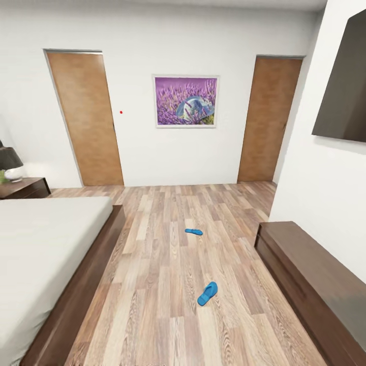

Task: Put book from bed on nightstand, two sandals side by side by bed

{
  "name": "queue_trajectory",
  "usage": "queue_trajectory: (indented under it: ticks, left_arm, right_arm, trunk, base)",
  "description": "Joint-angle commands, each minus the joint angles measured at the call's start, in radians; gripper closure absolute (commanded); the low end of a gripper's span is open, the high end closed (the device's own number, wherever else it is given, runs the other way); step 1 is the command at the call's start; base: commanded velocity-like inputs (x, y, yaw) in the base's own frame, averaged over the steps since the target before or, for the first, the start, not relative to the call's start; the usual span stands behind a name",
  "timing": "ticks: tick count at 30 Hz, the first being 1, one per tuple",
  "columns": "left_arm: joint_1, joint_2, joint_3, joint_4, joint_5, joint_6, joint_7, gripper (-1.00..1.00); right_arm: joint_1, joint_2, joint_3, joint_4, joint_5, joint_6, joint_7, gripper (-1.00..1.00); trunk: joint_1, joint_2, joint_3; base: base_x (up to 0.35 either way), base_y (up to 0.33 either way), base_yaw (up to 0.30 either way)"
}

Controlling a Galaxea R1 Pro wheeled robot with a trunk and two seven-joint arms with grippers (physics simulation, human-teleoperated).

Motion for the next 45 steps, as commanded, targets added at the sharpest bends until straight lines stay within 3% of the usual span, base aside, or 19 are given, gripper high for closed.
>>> queue_trajectory:
  ticks: [1, 45]
  left_arm:
    - [-0.001, -0.001, 0.000, 0.001, 0.001, -0.004, 0.000, -1.00]
    - [-0.001, -0.002, -0.001, 0.001, -0.002, -0.003, -0.001, -1.00]
  right_arm:
    - [0.000, 0.000, 0.000, 0.000, 0.001, -0.003, 0.000, -1.00]
    - [0.000, -0.003, -0.001, -0.011, 0.003, -0.001, -0.007, -1.00]
  trunk:
    - [0.000, 0.000, -0.002]
    - [0.000, 0.000, -0.026]
  base:
    - [0.000, 0.000, 0.256]
    - [0.000, 0.000, 0.256]
